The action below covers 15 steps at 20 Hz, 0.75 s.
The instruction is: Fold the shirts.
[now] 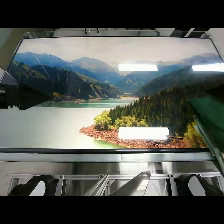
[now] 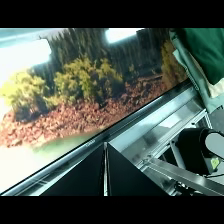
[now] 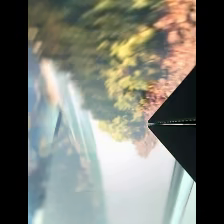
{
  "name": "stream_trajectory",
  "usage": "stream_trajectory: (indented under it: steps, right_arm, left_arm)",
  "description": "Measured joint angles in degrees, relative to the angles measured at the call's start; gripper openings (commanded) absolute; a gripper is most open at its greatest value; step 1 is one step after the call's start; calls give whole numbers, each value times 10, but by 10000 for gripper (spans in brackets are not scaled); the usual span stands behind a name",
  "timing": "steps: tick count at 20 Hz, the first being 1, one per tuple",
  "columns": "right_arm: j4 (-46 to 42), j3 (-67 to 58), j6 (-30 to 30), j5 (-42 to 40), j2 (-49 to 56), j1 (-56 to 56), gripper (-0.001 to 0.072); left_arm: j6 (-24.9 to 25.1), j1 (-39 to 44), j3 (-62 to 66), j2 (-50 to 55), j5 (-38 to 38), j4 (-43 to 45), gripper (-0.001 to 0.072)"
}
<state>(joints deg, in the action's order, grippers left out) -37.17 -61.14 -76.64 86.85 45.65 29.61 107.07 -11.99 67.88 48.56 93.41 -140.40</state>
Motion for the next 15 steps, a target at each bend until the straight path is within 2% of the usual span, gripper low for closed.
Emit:
stream_trajectory:
  steps: [3,6,15]
  right_arm:
    - [-46,30,17,-88,-58,-129,18]
    - [-71,49,24,-140,-76,-214,19]
    - [-33,59,14,-146,-39,-266,19]
  left_arm:
    - [-6,0,-74,-51,-28,-4,26]
    - [-17,0,-146,-106,-53,-5,26]
    - [-25,0,-205,-183,-98,-4,29]
